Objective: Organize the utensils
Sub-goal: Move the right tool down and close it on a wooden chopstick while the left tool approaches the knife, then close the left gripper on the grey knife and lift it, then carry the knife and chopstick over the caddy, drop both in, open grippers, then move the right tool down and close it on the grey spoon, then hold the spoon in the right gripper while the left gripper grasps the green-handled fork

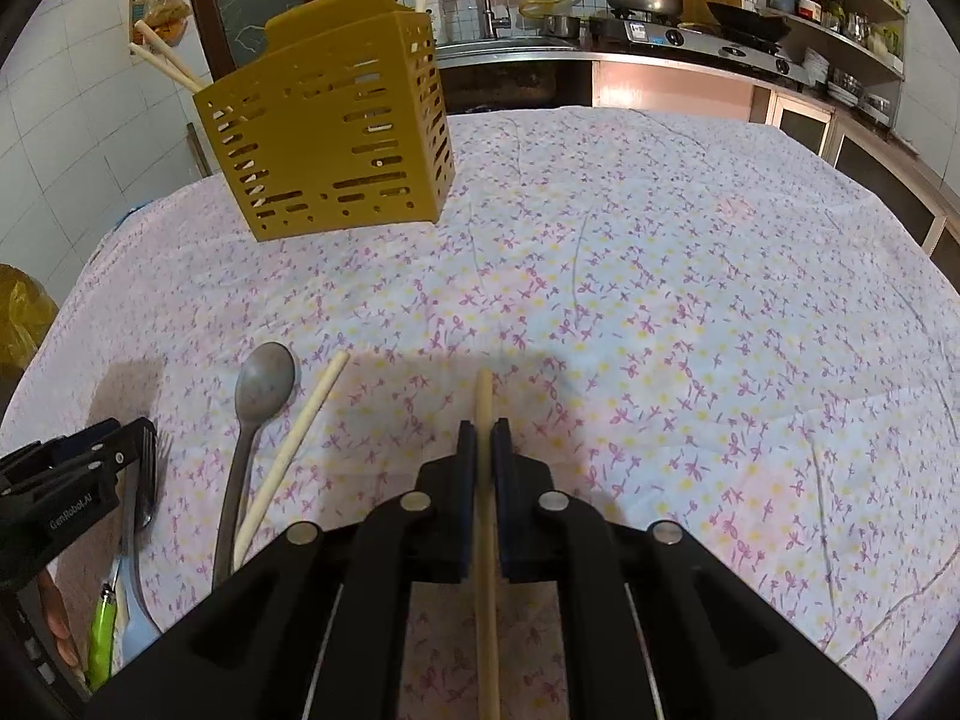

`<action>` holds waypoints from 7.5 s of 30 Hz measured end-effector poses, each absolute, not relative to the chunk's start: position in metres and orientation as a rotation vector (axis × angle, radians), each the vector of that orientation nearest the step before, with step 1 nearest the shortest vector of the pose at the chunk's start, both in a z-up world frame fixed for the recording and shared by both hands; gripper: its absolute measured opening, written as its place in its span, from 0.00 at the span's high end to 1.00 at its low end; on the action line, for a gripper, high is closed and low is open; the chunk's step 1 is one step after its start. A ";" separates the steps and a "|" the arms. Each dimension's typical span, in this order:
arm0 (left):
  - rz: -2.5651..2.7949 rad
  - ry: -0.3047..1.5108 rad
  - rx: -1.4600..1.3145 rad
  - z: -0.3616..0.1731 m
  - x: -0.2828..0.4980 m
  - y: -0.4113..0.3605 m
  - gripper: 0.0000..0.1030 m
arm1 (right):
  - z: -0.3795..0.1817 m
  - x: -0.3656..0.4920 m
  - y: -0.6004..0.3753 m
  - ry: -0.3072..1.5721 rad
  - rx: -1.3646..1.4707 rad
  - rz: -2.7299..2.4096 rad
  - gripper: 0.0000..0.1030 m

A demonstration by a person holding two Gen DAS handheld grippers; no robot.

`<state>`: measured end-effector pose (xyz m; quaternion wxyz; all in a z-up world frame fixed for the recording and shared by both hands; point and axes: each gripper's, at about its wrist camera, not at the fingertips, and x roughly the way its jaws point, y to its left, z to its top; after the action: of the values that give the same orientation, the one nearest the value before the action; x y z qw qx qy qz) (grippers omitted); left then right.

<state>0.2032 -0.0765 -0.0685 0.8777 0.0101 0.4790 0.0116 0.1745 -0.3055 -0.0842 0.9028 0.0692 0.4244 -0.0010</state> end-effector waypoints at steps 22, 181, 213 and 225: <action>-0.117 0.799 -0.030 -0.013 0.196 -0.069 0.95 | -0.034 0.154 -0.315 0.681 0.199 -0.006 0.94; -0.091 0.842 0.009 -0.046 0.196 -0.030 0.05 | -0.055 0.183 -0.248 0.845 0.063 0.094 0.66; -0.274 0.929 0.099 -0.072 0.196 -0.095 0.66 | -0.076 0.154 -0.310 0.857 0.078 -0.035 0.66; -0.278 0.881 0.059 -0.055 0.196 -0.083 0.89 | -0.070 0.150 -0.303 0.825 0.055 -0.026 0.66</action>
<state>0.1957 -0.0826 -0.0553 0.8948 0.0285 0.4249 -0.1341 0.1500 -0.3033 -0.0699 0.9156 0.0269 0.4010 -0.0124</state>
